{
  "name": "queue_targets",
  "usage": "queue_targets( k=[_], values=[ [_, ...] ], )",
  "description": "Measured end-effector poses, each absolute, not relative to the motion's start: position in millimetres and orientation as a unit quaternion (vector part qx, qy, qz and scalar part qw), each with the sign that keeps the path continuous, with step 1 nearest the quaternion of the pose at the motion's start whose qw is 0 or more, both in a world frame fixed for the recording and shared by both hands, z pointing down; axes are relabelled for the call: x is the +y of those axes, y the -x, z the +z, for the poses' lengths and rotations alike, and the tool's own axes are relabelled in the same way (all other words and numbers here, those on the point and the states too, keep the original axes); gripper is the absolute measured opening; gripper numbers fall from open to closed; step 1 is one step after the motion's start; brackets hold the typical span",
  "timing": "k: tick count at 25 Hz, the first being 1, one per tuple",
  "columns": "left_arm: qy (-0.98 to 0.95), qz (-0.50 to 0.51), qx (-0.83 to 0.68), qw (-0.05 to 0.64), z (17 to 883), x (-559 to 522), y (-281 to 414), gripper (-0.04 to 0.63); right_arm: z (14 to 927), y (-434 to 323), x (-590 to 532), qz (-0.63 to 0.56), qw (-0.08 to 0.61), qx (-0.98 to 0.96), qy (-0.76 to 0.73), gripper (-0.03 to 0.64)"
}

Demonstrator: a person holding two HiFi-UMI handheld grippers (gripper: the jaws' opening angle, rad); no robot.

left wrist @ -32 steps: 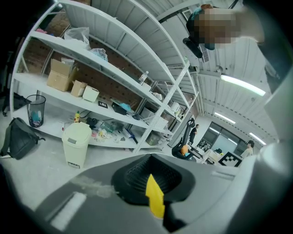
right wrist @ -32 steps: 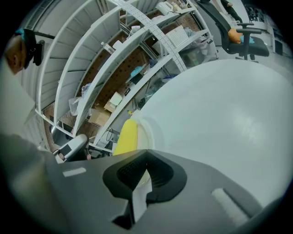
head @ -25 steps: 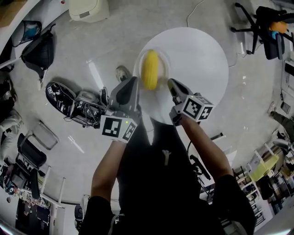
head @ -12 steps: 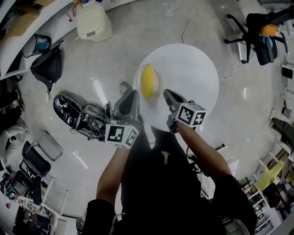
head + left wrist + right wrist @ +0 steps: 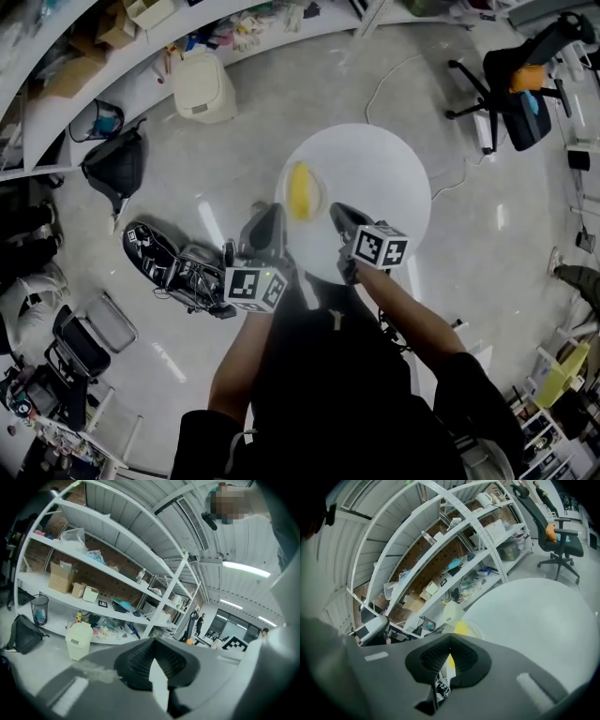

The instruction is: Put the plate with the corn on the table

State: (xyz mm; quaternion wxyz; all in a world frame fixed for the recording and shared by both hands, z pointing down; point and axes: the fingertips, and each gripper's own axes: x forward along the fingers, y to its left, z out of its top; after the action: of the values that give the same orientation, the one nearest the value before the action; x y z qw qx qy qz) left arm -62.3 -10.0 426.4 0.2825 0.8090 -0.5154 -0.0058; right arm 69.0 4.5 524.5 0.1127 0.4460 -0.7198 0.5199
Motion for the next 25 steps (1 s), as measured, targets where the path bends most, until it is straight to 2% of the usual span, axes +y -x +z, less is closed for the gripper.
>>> queue_targets(
  k=[25],
  values=[
    [-0.823, -0.036, -0.525, 0.216, 339, 18, 45, 0.002, 429, -71, 10, 0.444, 0.069, -0.773, -0.447, 0.009]
  ],
)
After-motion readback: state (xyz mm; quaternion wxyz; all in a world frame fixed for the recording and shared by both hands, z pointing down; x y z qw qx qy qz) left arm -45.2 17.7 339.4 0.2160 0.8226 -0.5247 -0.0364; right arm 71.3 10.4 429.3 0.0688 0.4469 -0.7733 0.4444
